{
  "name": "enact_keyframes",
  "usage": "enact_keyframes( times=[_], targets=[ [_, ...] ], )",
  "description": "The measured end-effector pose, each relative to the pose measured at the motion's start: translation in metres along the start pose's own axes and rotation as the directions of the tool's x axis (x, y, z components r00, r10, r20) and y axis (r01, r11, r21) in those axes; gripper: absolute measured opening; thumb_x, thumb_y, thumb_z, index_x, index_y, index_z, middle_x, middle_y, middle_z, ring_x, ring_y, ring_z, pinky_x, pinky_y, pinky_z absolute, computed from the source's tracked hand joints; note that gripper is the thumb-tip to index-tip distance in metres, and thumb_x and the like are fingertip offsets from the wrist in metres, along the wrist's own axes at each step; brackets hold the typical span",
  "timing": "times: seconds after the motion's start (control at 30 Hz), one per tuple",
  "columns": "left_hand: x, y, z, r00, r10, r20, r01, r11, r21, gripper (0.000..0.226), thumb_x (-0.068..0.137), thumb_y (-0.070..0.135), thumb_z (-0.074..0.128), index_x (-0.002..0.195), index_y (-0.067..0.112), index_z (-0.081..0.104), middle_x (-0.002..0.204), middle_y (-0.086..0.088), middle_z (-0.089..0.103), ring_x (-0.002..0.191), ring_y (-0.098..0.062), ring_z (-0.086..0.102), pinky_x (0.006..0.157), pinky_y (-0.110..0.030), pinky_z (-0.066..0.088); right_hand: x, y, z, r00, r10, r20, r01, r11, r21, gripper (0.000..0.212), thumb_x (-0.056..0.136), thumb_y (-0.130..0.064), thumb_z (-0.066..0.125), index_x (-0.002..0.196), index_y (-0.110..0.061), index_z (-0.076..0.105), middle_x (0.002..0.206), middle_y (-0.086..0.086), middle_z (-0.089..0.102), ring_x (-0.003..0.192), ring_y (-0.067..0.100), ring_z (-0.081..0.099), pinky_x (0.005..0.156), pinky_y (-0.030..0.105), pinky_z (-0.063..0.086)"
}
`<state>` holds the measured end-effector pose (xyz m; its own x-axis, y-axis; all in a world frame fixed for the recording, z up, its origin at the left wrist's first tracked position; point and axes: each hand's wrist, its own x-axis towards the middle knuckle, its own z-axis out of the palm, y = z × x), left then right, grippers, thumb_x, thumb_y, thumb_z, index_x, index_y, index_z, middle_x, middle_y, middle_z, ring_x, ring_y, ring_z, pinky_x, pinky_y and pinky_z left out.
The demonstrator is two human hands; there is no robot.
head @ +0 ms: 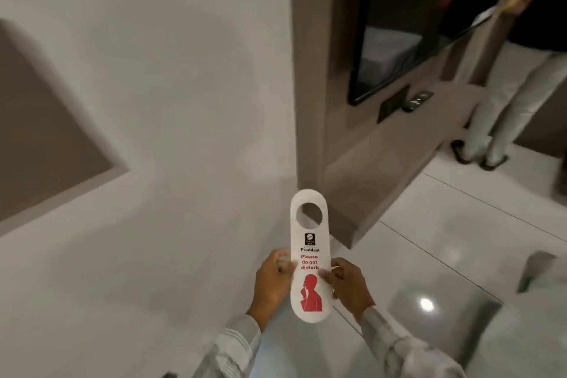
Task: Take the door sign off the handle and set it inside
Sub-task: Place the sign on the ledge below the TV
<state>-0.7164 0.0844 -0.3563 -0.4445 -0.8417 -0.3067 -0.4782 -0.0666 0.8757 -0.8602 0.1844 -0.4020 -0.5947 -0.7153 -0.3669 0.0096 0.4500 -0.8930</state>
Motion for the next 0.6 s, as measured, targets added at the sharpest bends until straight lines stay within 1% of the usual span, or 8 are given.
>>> enact_keyframes(
  times=[0.07, 0.13, 0.23, 0.3, 0.37, 0.43, 0.5, 0.6],
  targets=[
    [0.015, 0.007, 0.038, 0.997, -0.026, 0.076, 0.021, 0.998, 0.058, 0.034, 0.088, 0.006, 0.067, 0.115, 0.023, 0.056, 0.088, -0.002, 0.069, 0.079, -0.015, 0.067, 0.07, -0.015, 0.052, 0.021, -0.005, -0.027, 0.996, 0.056, -0.074, -0.051, 0.997, 0.062, 0.011, 0.09, -0.012, 0.071, 0.099, -0.01, 0.066, 0.091, 0.007, 0.077, 0.077, 0.022, 0.073, 0.054, 0.028, 0.056],
    [0.036, 0.019, 0.073, 0.992, -0.056, 0.113, 0.046, 0.995, 0.088, 0.042, 0.087, 0.005, 0.068, 0.12, 0.025, 0.05, 0.093, -0.004, 0.068, 0.085, -0.019, 0.068, 0.074, -0.021, 0.056, 0.049, -0.01, -0.055, 0.987, 0.085, -0.14, -0.074, 0.994, 0.079, 0.016, 0.088, -0.012, 0.073, 0.099, -0.017, 0.062, 0.094, 0.006, 0.075, 0.08, 0.023, 0.072, 0.058, 0.028, 0.056],
    [0.082, 0.04, 0.109, 0.99, -0.02, 0.143, 0.002, 0.992, 0.128, 0.028, 0.089, 0.004, 0.067, 0.114, 0.017, 0.063, 0.109, -0.01, 0.071, 0.089, -0.022, 0.066, 0.076, -0.018, 0.053, 0.097, -0.021, -0.086, 0.966, 0.09, -0.243, -0.086, 0.996, 0.024, 0.03, 0.086, -0.012, 0.075, 0.106, -0.019, 0.054, 0.09, 0.0, 0.068, 0.083, 0.022, 0.066, 0.071, 0.03, 0.053],
    [0.113, 0.051, 0.128, 0.985, 0.024, 0.172, -0.057, 0.98, 0.19, 0.021, 0.091, 0.006, 0.064, 0.111, 0.011, 0.07, 0.118, -0.011, 0.071, 0.098, -0.026, 0.067, 0.088, -0.026, 0.054, 0.128, -0.025, -0.098, 0.954, 0.087, -0.286, -0.096, 0.995, -0.018, 0.024, 0.087, -0.011, 0.073, 0.105, -0.012, 0.058, 0.097, 0.005, 0.068, 0.087, 0.024, 0.065, 0.074, 0.028, 0.051],
    [0.141, 0.061, 0.139, 0.981, 0.062, 0.184, -0.104, 0.967, 0.231, 0.025, 0.095, 0.011, 0.06, 0.118, 0.011, 0.069, 0.126, -0.012, 0.068, 0.11, -0.029, 0.066, 0.099, -0.035, 0.052, 0.156, -0.029, -0.106, 0.947, 0.054, -0.315, -0.095, 0.989, -0.115, 0.01, 0.091, -0.012, 0.069, 0.098, -0.006, 0.066, 0.107, 0.012, 0.071, 0.094, 0.028, 0.067, 0.075, 0.026, 0.049],
    [0.17, 0.067, 0.151, 0.971, 0.107, 0.214, -0.166, 0.946, 0.278, 0.032, 0.1, 0.022, 0.054, 0.13, 0.013, 0.062, 0.138, -0.012, 0.06, 0.121, -0.029, 0.059, 0.105, -0.038, 0.048, 0.182, -0.031, -0.116, 0.955, -0.017, -0.297, -0.061, 0.966, -0.252, 0.014, 0.096, -0.015, 0.061, 0.099, -0.006, 0.072, 0.113, 0.016, 0.07, 0.104, 0.033, 0.065, 0.084, 0.03, 0.051],
    [0.194, 0.064, 0.162, 0.95, 0.106, 0.294, -0.243, 0.842, 0.482, 0.043, 0.102, 0.039, 0.043, 0.142, 0.023, 0.048, 0.156, -0.008, 0.039, 0.14, -0.03, 0.038, 0.115, -0.045, 0.034, 0.201, -0.024, -0.124, 0.975, -0.115, -0.189, -0.004, 0.845, -0.535, 0.024, 0.1, -0.024, 0.053, 0.107, -0.012, 0.072, 0.121, 0.015, 0.063, 0.115, 0.036, 0.056, 0.096, 0.039, 0.048],
    [0.207, 0.053, 0.166, 0.921, 0.034, 0.389, -0.333, 0.587, 0.738, 0.057, 0.1, 0.056, 0.031, 0.151, 0.035, 0.02, 0.166, -0.008, 0.008, 0.151, -0.038, 0.01, 0.118, -0.059, 0.019, 0.209, -0.011, -0.124, 0.981, -0.184, -0.055, 0.052, 0.532, -0.845, 0.029, 0.101, -0.041, 0.05, 0.122, -0.03, 0.065, 0.137, 0.006, 0.047, 0.13, 0.034, 0.039, 0.108, 0.052, 0.036]
  ],
)
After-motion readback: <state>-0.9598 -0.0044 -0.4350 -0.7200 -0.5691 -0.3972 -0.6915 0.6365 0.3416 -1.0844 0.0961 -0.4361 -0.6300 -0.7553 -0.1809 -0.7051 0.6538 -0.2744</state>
